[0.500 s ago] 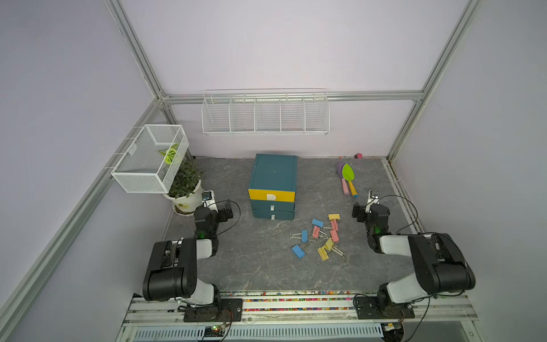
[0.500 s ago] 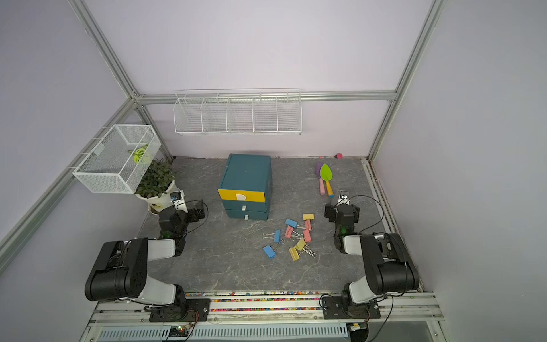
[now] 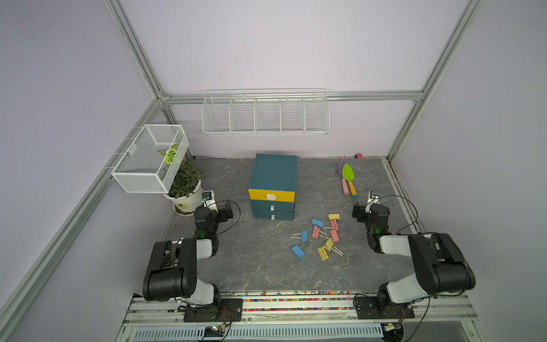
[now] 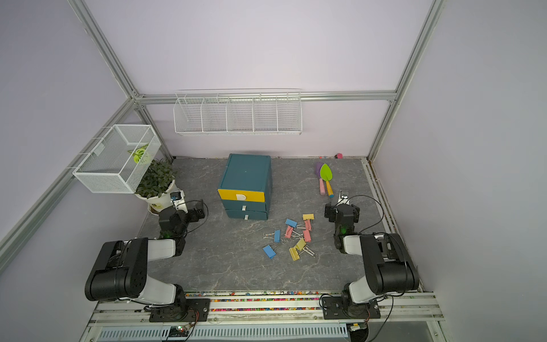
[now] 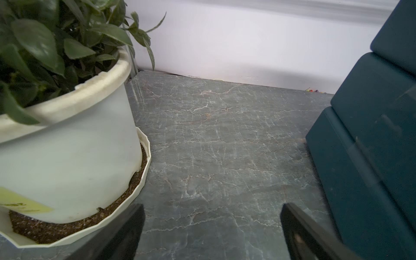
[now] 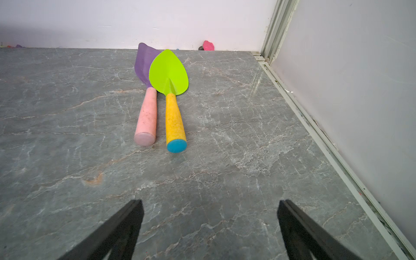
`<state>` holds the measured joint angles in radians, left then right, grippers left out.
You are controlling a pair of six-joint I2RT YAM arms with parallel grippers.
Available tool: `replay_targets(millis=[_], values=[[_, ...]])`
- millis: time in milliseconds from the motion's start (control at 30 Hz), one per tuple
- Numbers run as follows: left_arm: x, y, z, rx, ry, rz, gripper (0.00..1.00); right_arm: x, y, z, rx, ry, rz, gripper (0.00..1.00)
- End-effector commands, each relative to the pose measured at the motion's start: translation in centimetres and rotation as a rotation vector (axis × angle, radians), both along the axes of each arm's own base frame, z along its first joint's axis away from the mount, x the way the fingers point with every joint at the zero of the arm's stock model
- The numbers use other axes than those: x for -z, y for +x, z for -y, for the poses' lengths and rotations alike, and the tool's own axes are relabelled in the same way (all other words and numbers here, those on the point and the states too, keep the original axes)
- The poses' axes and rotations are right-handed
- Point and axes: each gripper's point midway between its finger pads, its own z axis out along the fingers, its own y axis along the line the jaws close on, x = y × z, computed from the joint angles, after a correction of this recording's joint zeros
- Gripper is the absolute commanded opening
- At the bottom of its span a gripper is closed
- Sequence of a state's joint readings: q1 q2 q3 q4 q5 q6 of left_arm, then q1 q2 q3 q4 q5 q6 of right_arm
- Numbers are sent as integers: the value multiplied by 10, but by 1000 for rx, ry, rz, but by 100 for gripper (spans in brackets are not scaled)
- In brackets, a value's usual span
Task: Put the binder clips in the drawer according to color
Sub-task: Open the drawer in the storage box.
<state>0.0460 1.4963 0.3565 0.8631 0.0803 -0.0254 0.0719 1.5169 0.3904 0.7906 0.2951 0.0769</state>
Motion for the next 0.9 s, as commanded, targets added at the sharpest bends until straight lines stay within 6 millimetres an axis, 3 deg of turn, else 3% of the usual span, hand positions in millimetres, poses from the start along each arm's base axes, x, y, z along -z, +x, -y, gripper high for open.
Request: replay_targets(millis=[0,400,500,600,667,700,767,800,867], values=[[-6,6,-1,3,-12,18,100,-7,5,0,3,-12,24,99],[-9,6,-2,-1,-5,30,100,-11,4,-1,-2,-22,40,99],[-35,-5,1,-32,33,78,100,-44,-4,-10,10,-130,99,99],[-94,-16,7,-54,-43,89,100,-106,-10,-40,-42,-185,155,99],[-143,-25,17,-58,-66,163,100,-144,-21,-42,28,55,171,99],[-155,-30,14,-95,-142,166,100,-153,-29,-38,86,178,159,99],[-155,-47,-2,-263,-432,76,100,-148,-56,-12,323,423,137,98],[-151,-53,-3,-295,-530,76,100,-142,-61,-11,349,509,129,97],[-144,-55,14,-185,-648,82,100,-139,-56,-28,188,620,129,93]])
